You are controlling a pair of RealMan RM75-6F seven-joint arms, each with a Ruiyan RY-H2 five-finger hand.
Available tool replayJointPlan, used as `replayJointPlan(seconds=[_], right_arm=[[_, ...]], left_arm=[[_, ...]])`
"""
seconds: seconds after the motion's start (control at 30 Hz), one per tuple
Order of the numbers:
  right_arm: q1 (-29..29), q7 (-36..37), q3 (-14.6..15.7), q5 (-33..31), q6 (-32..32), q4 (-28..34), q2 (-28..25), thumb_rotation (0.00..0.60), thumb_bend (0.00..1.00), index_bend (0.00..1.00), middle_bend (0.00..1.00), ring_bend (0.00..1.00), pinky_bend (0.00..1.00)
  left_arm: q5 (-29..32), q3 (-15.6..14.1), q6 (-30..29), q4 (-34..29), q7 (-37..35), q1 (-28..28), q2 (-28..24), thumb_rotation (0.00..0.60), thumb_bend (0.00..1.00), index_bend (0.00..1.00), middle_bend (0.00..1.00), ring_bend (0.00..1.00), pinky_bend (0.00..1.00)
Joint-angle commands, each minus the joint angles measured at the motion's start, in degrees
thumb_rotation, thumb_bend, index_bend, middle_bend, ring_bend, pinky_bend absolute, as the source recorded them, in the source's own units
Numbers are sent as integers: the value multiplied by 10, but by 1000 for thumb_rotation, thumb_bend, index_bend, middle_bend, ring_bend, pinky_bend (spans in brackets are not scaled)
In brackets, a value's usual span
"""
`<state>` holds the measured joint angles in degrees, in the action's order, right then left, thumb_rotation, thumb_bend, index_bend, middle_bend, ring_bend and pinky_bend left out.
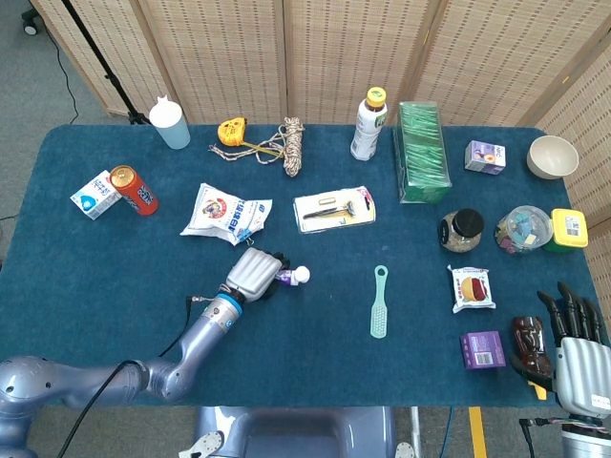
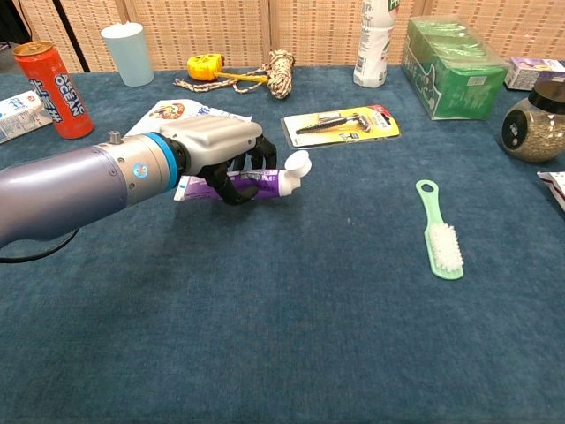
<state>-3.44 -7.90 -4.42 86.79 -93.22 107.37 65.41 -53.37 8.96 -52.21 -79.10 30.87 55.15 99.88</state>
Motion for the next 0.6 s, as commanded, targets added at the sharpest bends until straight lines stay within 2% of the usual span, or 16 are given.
replayJointPlan(seconds=[0.03,0.37,0.6], right_arm=[[3,6,0,1,4,0,-1,600,43,117,5,3,0],[17,23,-1,11,23,-2,-5,600,43,115,4,1,0],[50,59,-9,25,57,-7,-2,600,43,114,4,0,0]], left_arm=[[-10,0,2,-13,-4,-1,-15,600,591,573,491,473,518],[-57,-8,13,-76,-11,-2,-89,600,591,575,493,474,520],[-74,-13,42,-150,-21,1,-183,600,591,575,493,474,520]])
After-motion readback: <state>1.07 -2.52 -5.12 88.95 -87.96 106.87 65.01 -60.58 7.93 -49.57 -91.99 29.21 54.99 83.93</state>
